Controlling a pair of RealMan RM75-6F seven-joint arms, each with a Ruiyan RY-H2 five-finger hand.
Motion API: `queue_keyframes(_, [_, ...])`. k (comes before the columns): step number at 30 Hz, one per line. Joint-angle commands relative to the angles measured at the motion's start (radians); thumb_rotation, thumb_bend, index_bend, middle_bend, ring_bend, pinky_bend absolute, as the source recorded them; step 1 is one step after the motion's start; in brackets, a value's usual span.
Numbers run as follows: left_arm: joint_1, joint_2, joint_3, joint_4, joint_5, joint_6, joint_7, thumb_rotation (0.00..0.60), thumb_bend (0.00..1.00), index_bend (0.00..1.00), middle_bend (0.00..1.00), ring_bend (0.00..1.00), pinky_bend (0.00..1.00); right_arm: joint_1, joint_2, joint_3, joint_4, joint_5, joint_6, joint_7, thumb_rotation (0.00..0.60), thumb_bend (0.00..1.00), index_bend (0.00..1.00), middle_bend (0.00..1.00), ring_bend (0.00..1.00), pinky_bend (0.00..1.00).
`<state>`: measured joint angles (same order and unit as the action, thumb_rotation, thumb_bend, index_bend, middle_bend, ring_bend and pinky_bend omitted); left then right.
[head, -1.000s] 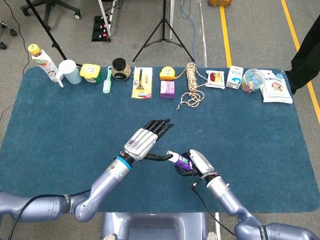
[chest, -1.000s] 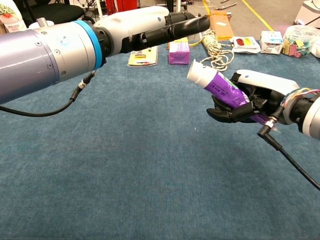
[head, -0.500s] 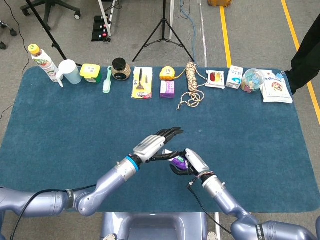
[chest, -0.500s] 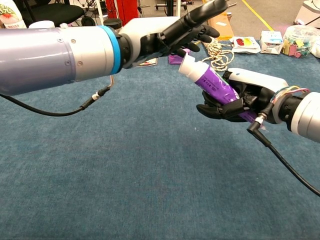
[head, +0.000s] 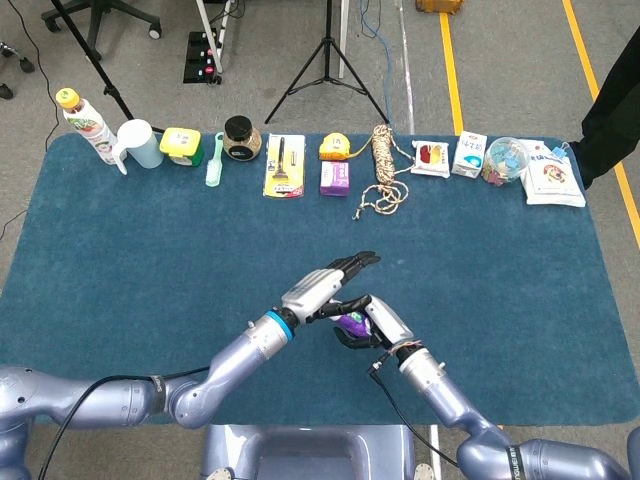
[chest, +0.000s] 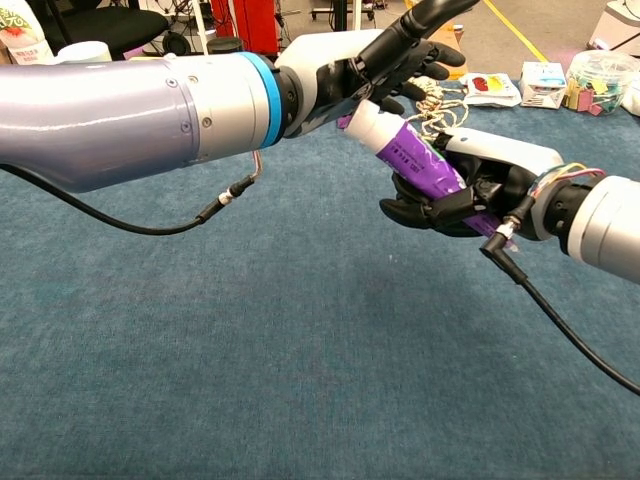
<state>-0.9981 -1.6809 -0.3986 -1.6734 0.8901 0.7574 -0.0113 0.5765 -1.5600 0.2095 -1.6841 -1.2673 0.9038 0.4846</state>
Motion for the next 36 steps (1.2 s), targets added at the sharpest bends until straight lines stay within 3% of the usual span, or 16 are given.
queue_keyframes(1, [-0.009, -0.004, 0.0, 0.008, -0.006, -0.002, -0.005, 0.0, 0.0, 0.0, 0.0, 0.0, 0.0, 0.004, -0.003, 0.003, -0.002, 0.003, 0.001, -0.01, 0.6, 0.47, 0.81, 0.85, 0.92, 1.0])
queue_keyframes(36, [-0.088, -0.033, 0.015, 0.053, -0.07, 0.023, 0.005, 0.0, 0.0, 0.0, 0.0, 0.0, 0.0, 0.02, -0.002, 0.036, -0.025, 0.086, 0.012, -0.086, 0.6, 0.6, 0.84, 0.9, 0.96, 1.0])
